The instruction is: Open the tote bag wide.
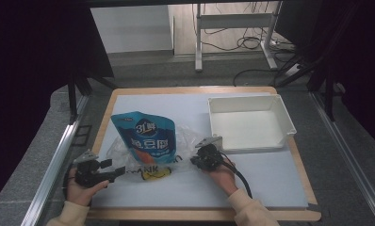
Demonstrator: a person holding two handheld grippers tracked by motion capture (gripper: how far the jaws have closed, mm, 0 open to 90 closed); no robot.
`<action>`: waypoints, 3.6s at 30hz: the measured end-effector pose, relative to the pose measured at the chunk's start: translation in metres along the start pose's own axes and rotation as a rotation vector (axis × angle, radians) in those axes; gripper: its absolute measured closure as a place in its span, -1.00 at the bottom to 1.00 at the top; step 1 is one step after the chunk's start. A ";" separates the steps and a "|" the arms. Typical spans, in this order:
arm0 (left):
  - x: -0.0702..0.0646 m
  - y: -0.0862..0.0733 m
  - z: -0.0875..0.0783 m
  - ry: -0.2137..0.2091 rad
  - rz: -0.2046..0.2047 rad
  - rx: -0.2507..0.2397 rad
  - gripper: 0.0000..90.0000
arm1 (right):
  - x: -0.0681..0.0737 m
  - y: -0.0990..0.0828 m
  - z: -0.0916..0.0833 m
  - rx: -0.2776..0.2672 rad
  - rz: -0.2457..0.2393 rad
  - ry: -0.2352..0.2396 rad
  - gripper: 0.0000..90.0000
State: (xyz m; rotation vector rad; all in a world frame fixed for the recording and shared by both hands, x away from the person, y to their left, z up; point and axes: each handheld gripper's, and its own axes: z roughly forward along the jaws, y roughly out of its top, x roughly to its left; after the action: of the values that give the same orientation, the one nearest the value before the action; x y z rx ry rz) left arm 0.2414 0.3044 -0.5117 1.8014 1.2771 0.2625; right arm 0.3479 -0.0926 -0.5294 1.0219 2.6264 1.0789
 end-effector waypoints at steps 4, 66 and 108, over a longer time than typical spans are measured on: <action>0.000 0.010 -0.023 -0.015 -0.017 -0.069 -0.53 | 0.000 0.000 0.001 -0.003 -0.003 0.003 0.96; 0.027 0.065 0.012 -0.010 0.054 -0.029 1.00 | 0.026 0.018 -0.079 -0.202 -0.085 0.088 0.04; 0.026 0.065 0.015 -0.003 0.055 -0.056 1.00 | 0.000 0.101 -0.041 -0.205 -0.047 0.005 0.98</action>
State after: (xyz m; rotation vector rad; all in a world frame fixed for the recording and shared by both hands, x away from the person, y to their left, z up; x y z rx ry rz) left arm 0.3045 0.3132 -0.4789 1.7905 1.2081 0.3223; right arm 0.3877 -0.0644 -0.4323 0.9103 2.4663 1.3084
